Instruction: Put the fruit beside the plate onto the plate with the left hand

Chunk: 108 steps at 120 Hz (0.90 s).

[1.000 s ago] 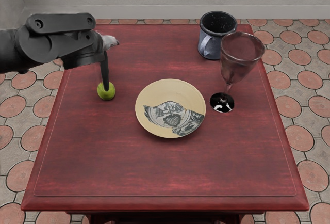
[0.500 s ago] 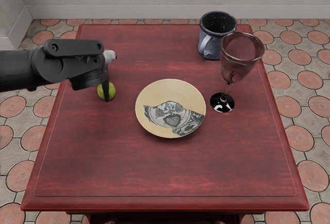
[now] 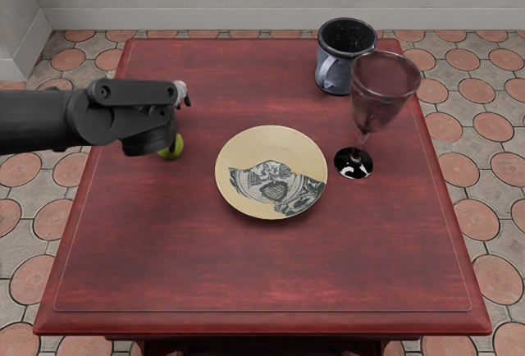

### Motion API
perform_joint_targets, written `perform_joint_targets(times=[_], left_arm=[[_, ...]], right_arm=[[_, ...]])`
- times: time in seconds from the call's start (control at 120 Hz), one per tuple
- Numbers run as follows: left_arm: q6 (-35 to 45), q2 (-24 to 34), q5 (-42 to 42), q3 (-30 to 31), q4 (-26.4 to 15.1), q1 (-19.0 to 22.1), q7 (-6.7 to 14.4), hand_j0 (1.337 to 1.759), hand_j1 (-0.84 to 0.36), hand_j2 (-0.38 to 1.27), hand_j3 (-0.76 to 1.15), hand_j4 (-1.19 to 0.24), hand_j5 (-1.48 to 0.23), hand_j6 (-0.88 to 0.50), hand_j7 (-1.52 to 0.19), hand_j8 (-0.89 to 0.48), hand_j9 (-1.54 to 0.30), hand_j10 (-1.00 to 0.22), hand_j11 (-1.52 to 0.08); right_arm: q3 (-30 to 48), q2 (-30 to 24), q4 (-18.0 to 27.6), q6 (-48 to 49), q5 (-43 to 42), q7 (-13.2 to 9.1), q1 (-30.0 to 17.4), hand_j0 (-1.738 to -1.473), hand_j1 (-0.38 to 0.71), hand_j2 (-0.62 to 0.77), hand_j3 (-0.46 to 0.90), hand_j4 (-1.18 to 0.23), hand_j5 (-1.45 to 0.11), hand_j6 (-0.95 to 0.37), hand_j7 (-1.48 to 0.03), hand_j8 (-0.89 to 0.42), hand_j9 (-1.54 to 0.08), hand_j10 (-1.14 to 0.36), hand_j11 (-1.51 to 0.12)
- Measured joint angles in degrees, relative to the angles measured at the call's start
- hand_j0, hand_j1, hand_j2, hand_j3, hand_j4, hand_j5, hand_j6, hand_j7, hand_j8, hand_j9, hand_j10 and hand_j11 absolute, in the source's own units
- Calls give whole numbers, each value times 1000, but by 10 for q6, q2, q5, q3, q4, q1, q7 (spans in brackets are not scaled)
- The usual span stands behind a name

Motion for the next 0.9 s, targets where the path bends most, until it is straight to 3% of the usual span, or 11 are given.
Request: perform_joint_targets(times=[0.042,0.092,0.292,0.55,0.683,0.9], left_arm=[[1,0,0,7,-1,-1,0,1657,-143,281,0,-320,-427,-323,-425,-324,-424,-324,-424],[1,0,0,12,-2,-1,0,1658,-178,371,0,-340,-451,-343,-449,-344,-449,-344,-448],[0,0,-4,20,-6,-5,0,1657,-174,304,0,-415,-546,-416,-545,-418,-543,-418,-542],[-3,0,-8,18,-7,-9,0,1658,-280,214,0,-525,-686,-526,-685,-526,-685,-526,-684],[-2,0,-7,16,-7,-6,0,1658,-308,267,0,-577,-734,-577,-739,-527,-742,-574,-741],[-2,0,-2,18,-7,0,1,1656,-259,375,0,-639,-740,-678,-762,-607,-792,-612,-788]], right_arm=[[0,0,0,0,0,0,0,-1658,-325,-4,0,-20,-26,-20,-26,-20,-26,-20,-26],[0,0,0,0,0,0,0,-1658,-325,-4,0,-20,-26,-20,-26,-21,-26,-20,-26],[0,0,0,0,0,0,0,-1658,-325,-4,0,-20,-26,-20,-26,-20,-26,-20,-26],[0,0,0,0,0,0,0,-1658,-325,-4,0,-20,-26,-20,-26,-20,-26,-20,-26],[0,0,0,0,0,0,0,-1658,-325,-4,0,-20,-26,-20,-26,-20,-26,-20,-26],[0,0,0,0,0,0,0,-1658,-325,-4,0,-20,-26,-21,-26,-21,-26,-20,-26]])
